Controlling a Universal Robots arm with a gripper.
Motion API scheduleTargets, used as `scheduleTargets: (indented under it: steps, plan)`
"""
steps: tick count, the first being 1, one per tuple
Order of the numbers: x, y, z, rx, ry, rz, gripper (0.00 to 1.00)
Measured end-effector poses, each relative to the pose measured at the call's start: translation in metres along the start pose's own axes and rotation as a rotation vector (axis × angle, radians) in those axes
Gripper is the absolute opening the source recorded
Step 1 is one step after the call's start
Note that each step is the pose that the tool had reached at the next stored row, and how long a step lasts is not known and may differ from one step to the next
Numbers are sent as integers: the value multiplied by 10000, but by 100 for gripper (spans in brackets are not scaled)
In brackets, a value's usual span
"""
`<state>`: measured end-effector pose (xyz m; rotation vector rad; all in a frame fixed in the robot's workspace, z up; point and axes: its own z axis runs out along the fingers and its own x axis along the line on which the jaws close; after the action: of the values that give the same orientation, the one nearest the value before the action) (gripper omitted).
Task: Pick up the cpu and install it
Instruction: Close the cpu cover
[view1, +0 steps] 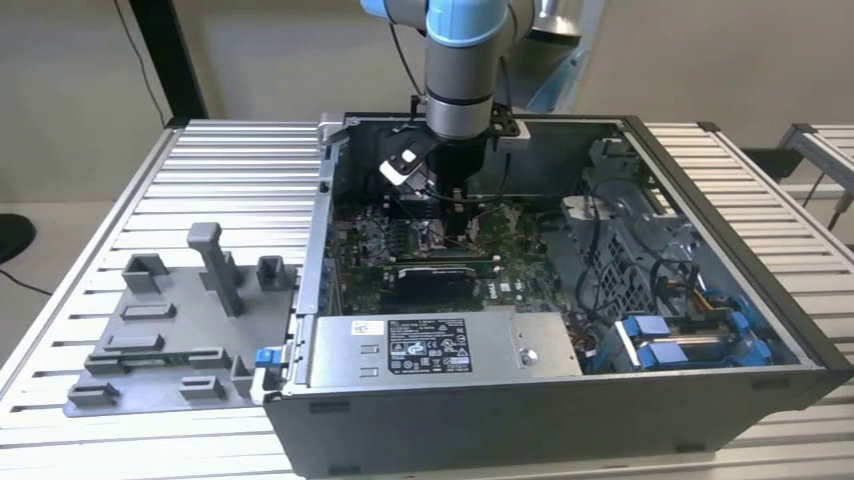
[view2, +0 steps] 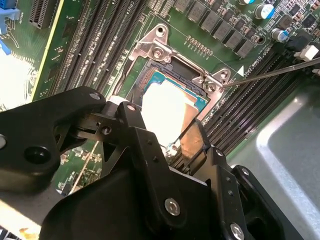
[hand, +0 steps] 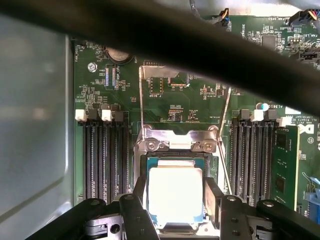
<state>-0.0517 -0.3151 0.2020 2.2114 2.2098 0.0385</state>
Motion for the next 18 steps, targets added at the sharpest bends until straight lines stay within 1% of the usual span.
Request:
scheduleTargets:
  steps: [11,18]
  plan:
    - [-12,-1,15,1,-2,0,0]
    - [-13,-6,39,1,-1,-1,0]
